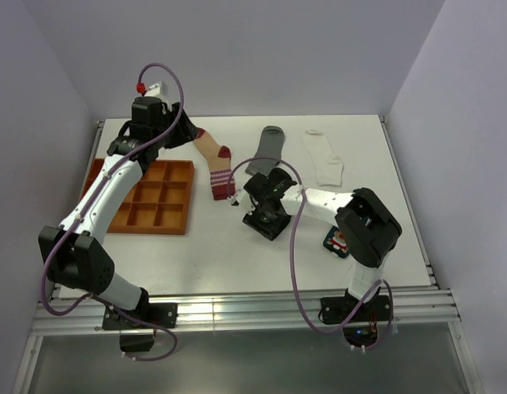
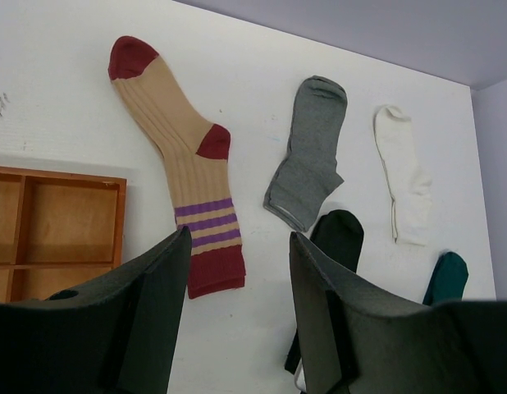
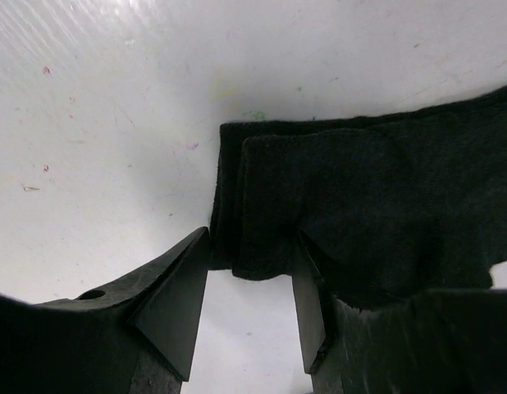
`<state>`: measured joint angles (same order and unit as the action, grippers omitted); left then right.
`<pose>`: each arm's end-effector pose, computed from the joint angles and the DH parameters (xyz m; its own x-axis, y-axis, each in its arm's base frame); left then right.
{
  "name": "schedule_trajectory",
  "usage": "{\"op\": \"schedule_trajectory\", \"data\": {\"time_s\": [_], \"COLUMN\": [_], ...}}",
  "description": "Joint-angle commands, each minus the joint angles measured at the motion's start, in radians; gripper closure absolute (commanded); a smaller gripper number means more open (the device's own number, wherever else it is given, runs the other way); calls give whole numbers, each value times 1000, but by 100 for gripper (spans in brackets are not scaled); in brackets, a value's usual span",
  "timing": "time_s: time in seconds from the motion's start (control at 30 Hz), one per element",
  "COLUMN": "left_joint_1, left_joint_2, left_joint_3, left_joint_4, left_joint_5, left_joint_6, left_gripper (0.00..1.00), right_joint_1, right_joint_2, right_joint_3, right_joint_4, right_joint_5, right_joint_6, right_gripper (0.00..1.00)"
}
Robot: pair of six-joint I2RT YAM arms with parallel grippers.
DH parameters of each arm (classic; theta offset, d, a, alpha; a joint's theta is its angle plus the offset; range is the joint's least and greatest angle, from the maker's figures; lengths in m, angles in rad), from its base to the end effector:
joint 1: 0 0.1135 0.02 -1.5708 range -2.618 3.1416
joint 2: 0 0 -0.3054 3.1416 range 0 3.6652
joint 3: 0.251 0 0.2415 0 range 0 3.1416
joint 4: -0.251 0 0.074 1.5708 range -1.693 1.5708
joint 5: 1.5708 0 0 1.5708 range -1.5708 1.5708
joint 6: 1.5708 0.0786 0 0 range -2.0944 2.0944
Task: Roll the socks
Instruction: Roll the sock at the center of the board.
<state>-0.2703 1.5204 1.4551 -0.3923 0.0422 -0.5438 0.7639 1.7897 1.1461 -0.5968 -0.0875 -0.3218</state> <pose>0.3642 -0.1043 0.3957 -0.5212 -0.3920 -0.7581 0.0392 0.8763 -0.4801 0.2544 0.2532 0.1752 -0.4236 -0.8421 -0.3339 -0.8892 0.4569 -0.0242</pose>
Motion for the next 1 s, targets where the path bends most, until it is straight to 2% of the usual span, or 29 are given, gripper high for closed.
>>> {"op": "schedule_trajectory", "data": {"time_s": [0.0, 0.2, 0.3, 0.37, 0.43, 0.57, 0.63, 0.67, 0.73, 0.87, 0.9, 0.97], "left_joint_1": [-10, -26, -30, -40, -58, -99, -130, -141, -179, -242, -272, -297], "left_joint_2": [4, 20, 21, 23, 18, -15, -52, -69, -124, -196, -204, -227], "left_joint_3": [10, 17, 10, 5, -1, -88, -136, -194, -299, -453, -478, -540], "left_joint_4": [38, 26, 36, 40, 46, 105, 141, 191, 280, 385, 464, 512], "left_joint_5": [8, -10, -13, -21, -37, -68, -91, -97, -120, -105, -91, -79], "left_joint_6": [-4, -2, -8, -10, -10, -25, -42, -48, -65, -73, -61, -51], "left_gripper": [44, 44, 44, 45, 46, 55, 62, 67, 71, 83, 85, 87], "right_joint_1": [9, 11, 11, 8, -12, -87, -127, -170, -233, -310, -322, -340], "right_joint_2": [-18, -4, -4, -4, -7, 6, 29, 57, 111, 230, 255, 327], "right_joint_3": [-29, -45, -49, -52, -46, 9, 38, 70, 118, 214, 233, 285], "right_joint_4": [-14, -31, -28, -32, -67, -167, -248, -277, -363, -513, -540, -616], "right_joint_5": [-4, -24, -38, -58, -145, -332, -446, -486, -573, -661, -678, -719], "right_joint_6": [3, -14, -31, -55, -88, -184, -221, -258, -305, -376, -390, -425], "right_gripper": [49, 53, 59, 67, 71, 73, 74, 74, 74, 74, 74, 74]}}
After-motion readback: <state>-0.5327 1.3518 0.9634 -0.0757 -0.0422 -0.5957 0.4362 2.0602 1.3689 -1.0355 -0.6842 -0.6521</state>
